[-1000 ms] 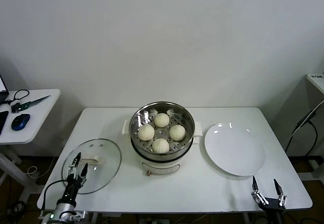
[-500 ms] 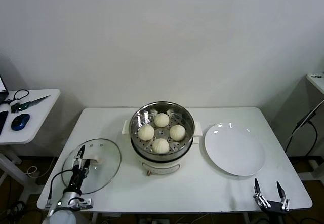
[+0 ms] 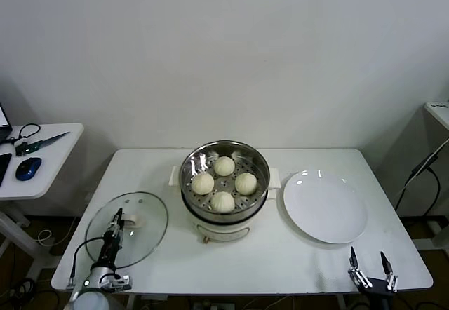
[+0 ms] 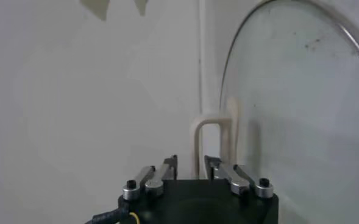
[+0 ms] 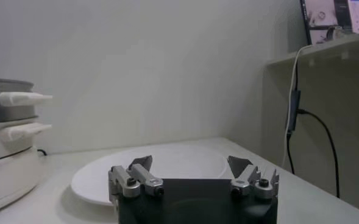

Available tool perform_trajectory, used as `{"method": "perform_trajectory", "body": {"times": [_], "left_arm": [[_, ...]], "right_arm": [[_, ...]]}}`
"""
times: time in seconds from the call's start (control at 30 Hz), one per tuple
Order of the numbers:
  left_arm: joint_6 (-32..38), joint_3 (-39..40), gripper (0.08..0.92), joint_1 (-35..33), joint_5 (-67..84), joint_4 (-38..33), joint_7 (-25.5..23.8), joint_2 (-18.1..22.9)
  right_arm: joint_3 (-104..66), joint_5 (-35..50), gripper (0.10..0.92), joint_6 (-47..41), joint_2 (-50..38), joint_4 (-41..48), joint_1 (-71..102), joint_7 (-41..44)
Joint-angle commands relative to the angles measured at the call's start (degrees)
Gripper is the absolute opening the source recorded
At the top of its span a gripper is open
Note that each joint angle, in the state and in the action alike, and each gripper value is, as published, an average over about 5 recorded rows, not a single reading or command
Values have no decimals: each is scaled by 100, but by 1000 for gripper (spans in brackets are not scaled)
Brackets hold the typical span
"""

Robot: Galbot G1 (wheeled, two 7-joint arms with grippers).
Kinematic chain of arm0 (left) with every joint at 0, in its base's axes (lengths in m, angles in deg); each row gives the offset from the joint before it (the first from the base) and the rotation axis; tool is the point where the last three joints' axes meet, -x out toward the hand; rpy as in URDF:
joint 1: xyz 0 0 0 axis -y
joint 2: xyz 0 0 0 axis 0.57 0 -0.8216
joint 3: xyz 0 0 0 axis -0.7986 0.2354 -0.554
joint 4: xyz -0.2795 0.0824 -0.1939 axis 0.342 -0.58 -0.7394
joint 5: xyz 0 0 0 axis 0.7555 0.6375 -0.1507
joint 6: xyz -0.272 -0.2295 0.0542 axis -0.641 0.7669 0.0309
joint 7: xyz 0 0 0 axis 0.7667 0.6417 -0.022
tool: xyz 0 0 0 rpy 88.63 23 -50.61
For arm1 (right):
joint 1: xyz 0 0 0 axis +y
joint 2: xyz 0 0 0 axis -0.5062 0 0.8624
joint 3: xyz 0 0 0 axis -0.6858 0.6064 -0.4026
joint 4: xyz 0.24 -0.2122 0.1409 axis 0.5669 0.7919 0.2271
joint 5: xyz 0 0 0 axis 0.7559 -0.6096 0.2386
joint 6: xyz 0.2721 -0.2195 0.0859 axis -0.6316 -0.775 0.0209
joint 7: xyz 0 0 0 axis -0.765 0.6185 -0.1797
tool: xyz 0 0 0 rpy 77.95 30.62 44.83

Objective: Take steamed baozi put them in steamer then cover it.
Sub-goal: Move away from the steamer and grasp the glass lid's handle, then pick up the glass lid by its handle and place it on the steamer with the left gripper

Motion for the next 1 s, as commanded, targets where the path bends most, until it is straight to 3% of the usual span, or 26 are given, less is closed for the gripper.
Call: {"method": "perform_trajectory", "body": {"times": [0.03,0.23,0.37,0.63,1.0], "left_arm": [[-33,4,316,61,-44,69,-5,27],[-111,-21,158,62,52,-8,-15,12],[-148,24,138,-118,455,-505,-199,-47],[-717,86,138,-484,1492,-2499,-1234,-463],[-2582,348,138,-117,1852,-4303,-2840,-1689]], "right_arm": [[9,-4,823,-8,5,-19,9,2],[10,-13,823,-21,1,-45,1,4],[6,-12,823,-25,-6,-90,-5,3],[23,-30,823,29,-7,-172,-11,-39],[112,-253,823,-46,-3,-306,-51,-192]]}}
